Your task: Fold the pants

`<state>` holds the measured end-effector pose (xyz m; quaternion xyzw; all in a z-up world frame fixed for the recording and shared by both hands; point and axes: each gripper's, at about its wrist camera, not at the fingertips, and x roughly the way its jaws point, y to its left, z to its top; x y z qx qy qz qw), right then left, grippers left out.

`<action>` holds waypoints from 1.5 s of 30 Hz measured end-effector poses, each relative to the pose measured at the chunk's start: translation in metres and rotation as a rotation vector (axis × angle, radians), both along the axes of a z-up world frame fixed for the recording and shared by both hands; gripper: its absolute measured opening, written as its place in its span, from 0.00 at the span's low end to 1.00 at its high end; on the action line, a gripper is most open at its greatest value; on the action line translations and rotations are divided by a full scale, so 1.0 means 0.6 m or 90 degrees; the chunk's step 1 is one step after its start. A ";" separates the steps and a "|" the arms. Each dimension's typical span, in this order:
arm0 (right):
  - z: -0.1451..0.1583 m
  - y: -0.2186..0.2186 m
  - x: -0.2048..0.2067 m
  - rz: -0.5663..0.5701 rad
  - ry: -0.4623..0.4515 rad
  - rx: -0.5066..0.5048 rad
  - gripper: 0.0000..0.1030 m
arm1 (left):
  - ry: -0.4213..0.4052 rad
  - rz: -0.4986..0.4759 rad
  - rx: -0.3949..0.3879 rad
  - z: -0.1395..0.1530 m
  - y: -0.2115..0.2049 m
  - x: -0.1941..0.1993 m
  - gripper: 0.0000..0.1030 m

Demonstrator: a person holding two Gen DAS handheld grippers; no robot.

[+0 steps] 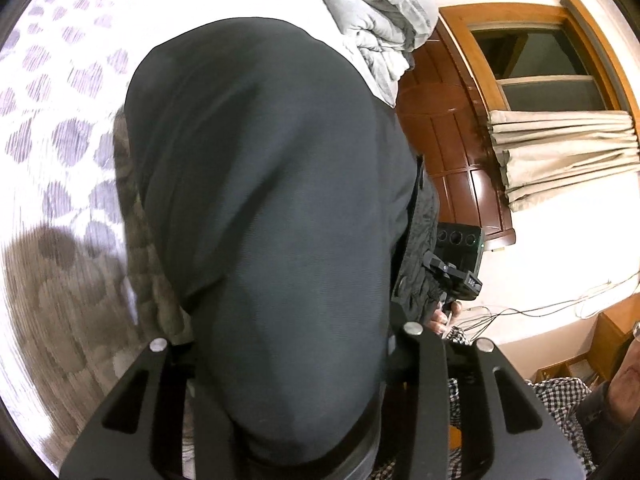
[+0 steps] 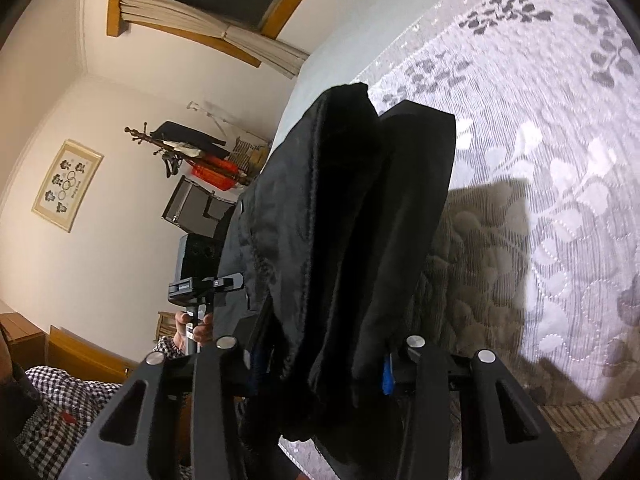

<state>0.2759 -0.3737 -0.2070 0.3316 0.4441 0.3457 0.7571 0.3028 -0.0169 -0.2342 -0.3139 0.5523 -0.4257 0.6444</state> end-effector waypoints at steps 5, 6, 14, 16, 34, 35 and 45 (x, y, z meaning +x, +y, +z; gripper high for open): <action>0.028 -0.004 0.015 0.003 -0.023 -0.008 0.41 | -0.024 -0.003 0.004 0.036 -0.008 0.013 0.37; 0.034 -0.004 0.020 0.004 -0.028 -0.010 0.41 | -0.026 -0.003 0.005 0.040 -0.007 0.017 0.37; 0.058 0.002 0.071 0.015 -0.043 -0.016 0.41 | -0.051 0.008 0.019 0.073 -0.003 0.067 0.39; 0.054 0.006 0.096 0.018 -0.039 -0.015 0.41 | -0.056 0.014 0.025 0.075 0.003 0.081 0.39; -0.030 0.045 0.266 0.033 0.043 -0.006 0.41 | -0.015 0.070 0.075 0.018 0.056 0.216 0.45; -0.034 0.044 0.269 0.034 0.046 -0.005 0.41 | -0.013 0.071 0.075 0.014 0.058 0.218 0.45; -0.081 0.033 0.276 0.008 0.076 0.003 0.57 | -0.014 0.078 0.079 -0.016 0.068 0.213 0.62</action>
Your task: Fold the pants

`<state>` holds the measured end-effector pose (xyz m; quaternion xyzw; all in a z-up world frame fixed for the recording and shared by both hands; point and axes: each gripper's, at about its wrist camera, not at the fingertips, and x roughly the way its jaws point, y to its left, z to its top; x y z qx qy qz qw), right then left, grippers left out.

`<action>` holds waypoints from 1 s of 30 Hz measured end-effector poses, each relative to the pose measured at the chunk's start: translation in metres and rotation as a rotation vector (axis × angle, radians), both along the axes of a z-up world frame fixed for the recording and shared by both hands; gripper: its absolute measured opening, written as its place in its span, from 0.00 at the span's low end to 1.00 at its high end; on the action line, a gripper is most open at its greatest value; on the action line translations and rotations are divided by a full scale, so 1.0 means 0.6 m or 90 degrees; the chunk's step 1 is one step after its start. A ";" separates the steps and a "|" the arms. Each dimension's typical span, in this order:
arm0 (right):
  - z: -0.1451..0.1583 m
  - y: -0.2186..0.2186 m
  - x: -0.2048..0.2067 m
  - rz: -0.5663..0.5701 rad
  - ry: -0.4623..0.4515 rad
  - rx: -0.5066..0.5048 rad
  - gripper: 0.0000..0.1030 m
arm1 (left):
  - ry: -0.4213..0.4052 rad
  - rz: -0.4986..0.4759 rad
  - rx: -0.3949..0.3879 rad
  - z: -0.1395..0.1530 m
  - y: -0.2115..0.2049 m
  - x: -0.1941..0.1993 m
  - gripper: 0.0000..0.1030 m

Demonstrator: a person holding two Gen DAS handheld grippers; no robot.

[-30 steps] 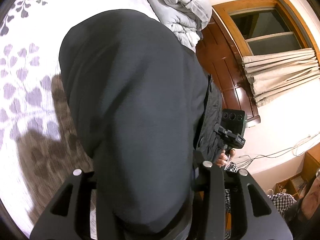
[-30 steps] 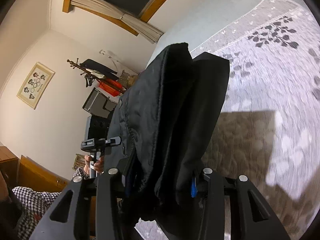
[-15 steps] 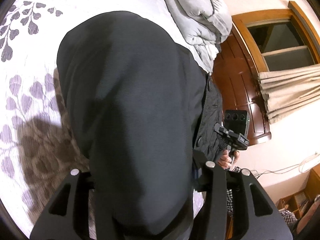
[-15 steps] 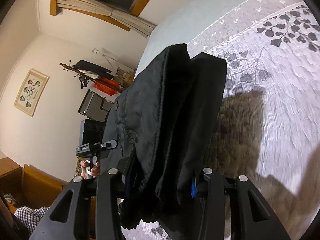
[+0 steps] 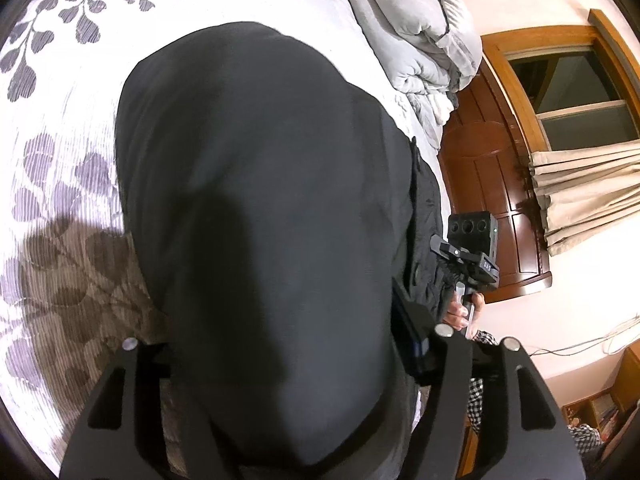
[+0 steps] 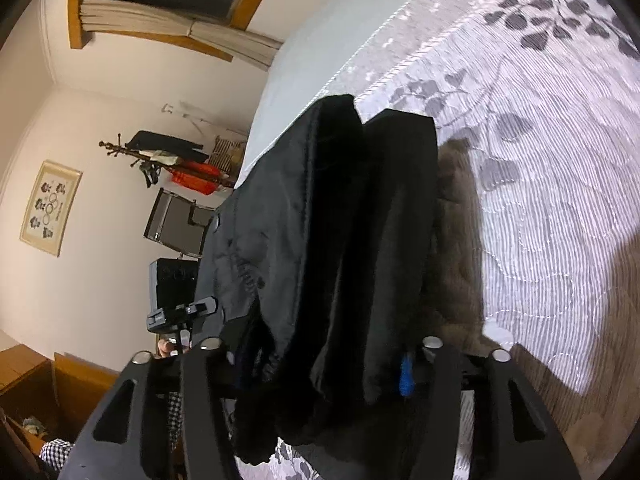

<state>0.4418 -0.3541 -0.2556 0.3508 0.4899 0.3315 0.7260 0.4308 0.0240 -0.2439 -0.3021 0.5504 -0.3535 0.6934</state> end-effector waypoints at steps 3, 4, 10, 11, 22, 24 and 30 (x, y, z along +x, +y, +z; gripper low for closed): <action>-0.009 -0.004 -0.001 -0.004 -0.002 0.013 0.60 | -0.009 0.000 0.005 -0.004 0.001 0.000 0.65; -0.016 -0.010 -0.002 -0.005 -0.002 0.018 0.60 | -0.011 0.000 0.005 -0.004 0.000 0.000 0.66; -0.026 -0.023 -0.007 -0.003 -0.014 0.030 0.60 | -0.016 -0.005 0.007 -0.006 -0.003 0.004 0.71; -0.027 -0.025 -0.008 -0.002 -0.015 0.030 0.60 | -0.016 -0.004 0.007 -0.003 -0.007 0.004 0.71; -0.027 -0.052 -0.014 -0.001 -0.021 0.052 0.61 | -0.022 0.012 0.032 0.002 0.010 -0.004 0.84; -0.025 -0.059 -0.020 -0.006 -0.024 0.053 0.62 | -0.019 0.015 0.034 0.002 0.016 -0.008 0.85; -0.021 -0.086 -0.049 -0.030 -0.026 0.058 0.64 | -0.020 0.036 0.046 0.005 0.037 -0.033 0.88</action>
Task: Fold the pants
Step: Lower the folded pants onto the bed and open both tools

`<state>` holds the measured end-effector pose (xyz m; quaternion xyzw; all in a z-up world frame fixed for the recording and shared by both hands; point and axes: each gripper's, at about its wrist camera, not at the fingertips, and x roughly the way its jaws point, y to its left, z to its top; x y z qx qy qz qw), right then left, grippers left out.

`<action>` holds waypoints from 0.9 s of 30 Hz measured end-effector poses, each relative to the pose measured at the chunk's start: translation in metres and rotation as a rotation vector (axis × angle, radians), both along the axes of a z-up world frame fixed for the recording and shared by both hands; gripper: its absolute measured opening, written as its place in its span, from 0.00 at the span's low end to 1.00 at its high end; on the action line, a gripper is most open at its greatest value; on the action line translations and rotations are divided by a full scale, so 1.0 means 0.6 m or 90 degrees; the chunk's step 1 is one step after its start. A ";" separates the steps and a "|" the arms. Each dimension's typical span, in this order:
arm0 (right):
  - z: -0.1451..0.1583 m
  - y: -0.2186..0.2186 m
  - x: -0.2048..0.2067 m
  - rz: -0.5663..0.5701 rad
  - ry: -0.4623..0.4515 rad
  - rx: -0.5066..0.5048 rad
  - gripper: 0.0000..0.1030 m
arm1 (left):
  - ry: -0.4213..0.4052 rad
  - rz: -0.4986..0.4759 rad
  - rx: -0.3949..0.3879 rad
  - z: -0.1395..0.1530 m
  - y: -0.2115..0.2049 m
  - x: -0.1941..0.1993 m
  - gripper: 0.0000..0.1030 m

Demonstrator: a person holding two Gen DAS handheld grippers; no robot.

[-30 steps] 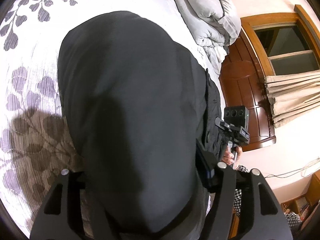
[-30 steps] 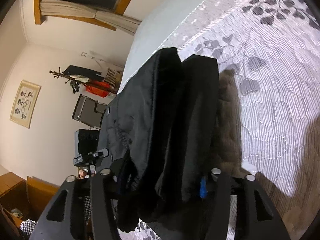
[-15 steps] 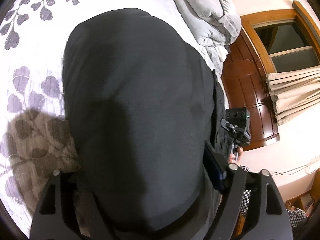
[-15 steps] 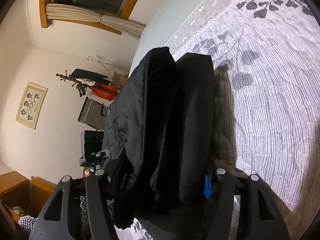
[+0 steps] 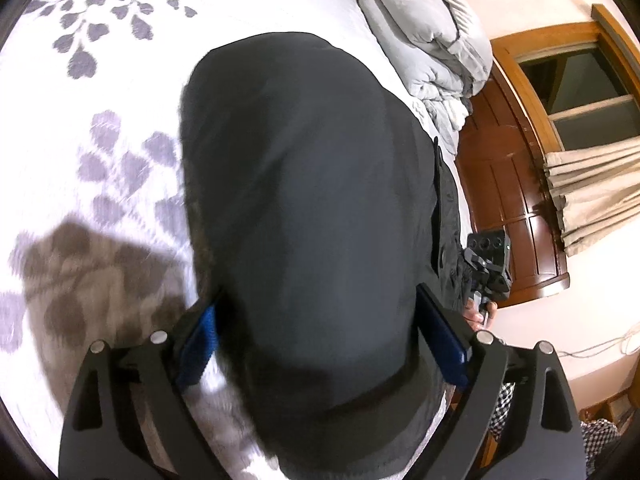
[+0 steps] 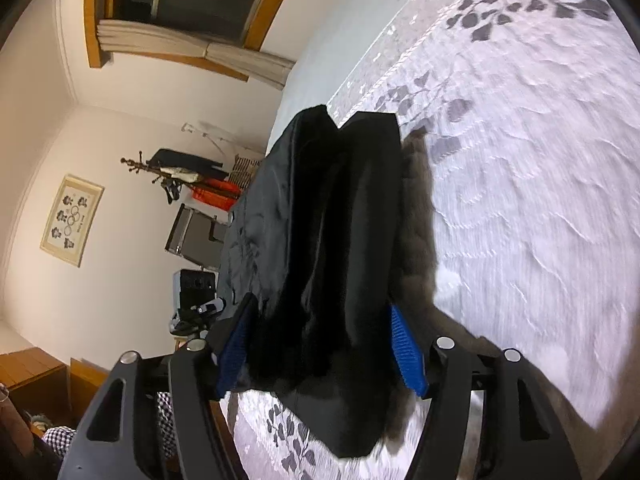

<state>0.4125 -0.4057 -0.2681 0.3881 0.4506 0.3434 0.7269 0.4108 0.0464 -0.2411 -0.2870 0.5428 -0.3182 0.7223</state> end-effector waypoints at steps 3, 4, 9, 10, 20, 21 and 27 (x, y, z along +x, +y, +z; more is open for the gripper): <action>0.006 -0.005 -0.025 -0.005 -0.003 -0.009 0.67 | -0.006 0.020 0.015 0.004 0.012 -0.020 0.89; 0.008 -0.007 -0.035 -0.007 -0.005 -0.012 0.68 | -0.009 0.031 0.024 0.006 0.018 -0.030 0.91; 0.009 -0.015 -0.085 -0.023 -0.003 -0.026 0.68 | -0.021 0.085 0.062 0.017 0.037 -0.077 0.94; 0.010 -0.016 -0.094 -0.027 -0.002 -0.030 0.68 | -0.023 0.091 0.065 0.020 0.039 -0.086 0.94; 0.020 -0.015 -0.188 -0.087 -0.004 -0.088 0.69 | -0.057 0.157 0.144 0.039 0.033 -0.180 0.95; 0.023 -0.012 -0.198 -0.090 -0.004 -0.092 0.69 | -0.056 0.161 0.154 0.039 0.031 -0.189 0.95; 0.030 0.003 -0.254 -0.104 -0.006 -0.111 0.69 | -0.077 0.178 0.212 0.046 0.021 -0.236 0.95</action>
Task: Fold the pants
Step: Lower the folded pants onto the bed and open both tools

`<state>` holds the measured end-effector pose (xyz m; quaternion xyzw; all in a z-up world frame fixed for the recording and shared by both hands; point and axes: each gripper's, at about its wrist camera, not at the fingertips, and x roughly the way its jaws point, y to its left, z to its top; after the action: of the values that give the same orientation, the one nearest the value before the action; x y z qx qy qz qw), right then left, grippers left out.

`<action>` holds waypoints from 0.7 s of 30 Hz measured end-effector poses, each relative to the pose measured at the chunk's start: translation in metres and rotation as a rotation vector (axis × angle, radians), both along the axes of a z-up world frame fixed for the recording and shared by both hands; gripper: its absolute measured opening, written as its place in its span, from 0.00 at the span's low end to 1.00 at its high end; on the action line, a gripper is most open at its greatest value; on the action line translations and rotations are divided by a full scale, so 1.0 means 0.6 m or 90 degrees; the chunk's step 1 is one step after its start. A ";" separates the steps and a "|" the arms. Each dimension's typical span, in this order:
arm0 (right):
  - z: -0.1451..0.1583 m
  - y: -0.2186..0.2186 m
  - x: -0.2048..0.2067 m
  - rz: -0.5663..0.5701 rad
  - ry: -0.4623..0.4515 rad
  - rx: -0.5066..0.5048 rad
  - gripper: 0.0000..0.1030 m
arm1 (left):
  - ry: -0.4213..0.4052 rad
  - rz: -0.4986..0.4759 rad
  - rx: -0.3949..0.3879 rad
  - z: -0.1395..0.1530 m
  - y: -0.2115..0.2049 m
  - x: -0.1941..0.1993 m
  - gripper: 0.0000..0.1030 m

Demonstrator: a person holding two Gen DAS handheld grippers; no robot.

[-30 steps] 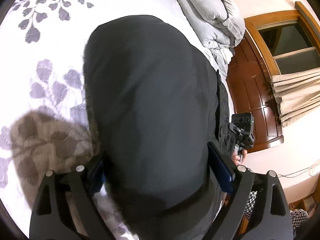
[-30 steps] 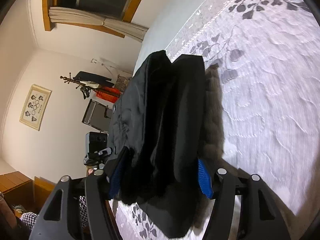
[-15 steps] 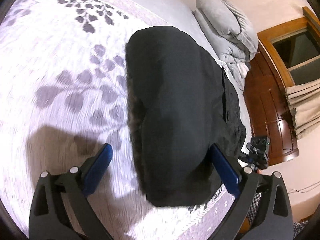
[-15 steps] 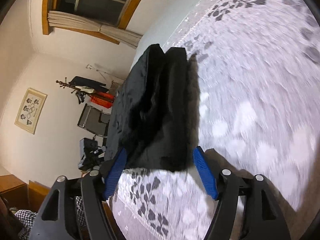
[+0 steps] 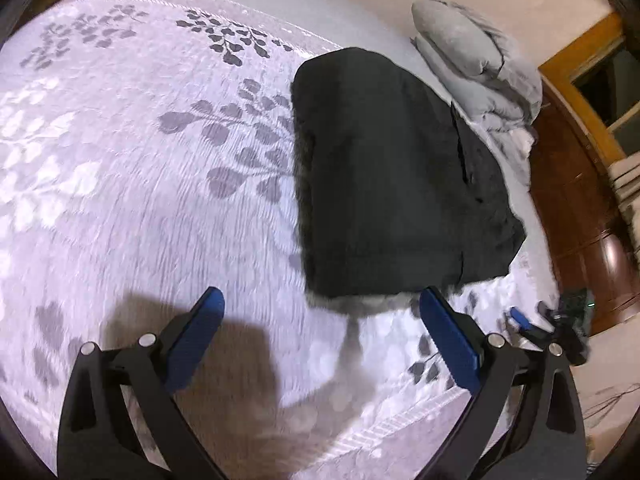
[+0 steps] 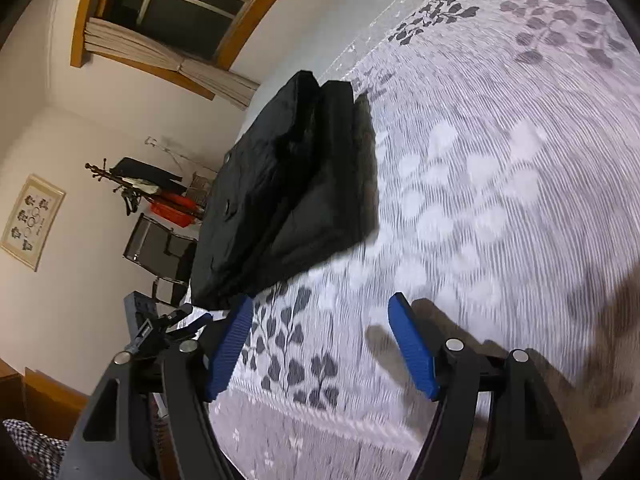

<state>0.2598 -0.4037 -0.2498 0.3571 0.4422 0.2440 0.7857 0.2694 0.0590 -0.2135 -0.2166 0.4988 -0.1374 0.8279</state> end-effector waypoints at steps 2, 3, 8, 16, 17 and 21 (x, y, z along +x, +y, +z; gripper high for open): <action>0.003 0.003 -0.013 -0.004 -0.001 -0.002 0.69 | 0.000 0.001 0.029 0.001 -0.010 -0.014 0.95; 0.007 0.006 -0.020 -0.005 -0.002 -0.006 0.69 | -0.002 -0.001 0.036 0.001 -0.014 -0.020 0.95; 0.023 0.025 -0.044 -0.015 -0.011 -0.046 0.69 | -0.006 0.014 0.071 0.000 -0.033 -0.053 0.95; 0.047 0.070 -0.072 -0.047 -0.020 -0.164 0.77 | -0.013 0.034 0.155 0.021 -0.068 -0.080 0.95; 0.050 0.078 -0.074 -0.049 -0.016 -0.183 0.78 | -0.013 0.034 0.164 0.024 -0.072 -0.081 0.95; 0.067 0.114 -0.082 -0.051 -0.021 -0.252 0.84 | -0.025 0.041 0.202 0.036 -0.084 -0.092 0.95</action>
<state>0.2104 -0.3352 -0.2094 0.2091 0.4543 0.1264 0.8567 0.2144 0.0088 -0.1917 -0.0962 0.4909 -0.0348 0.8652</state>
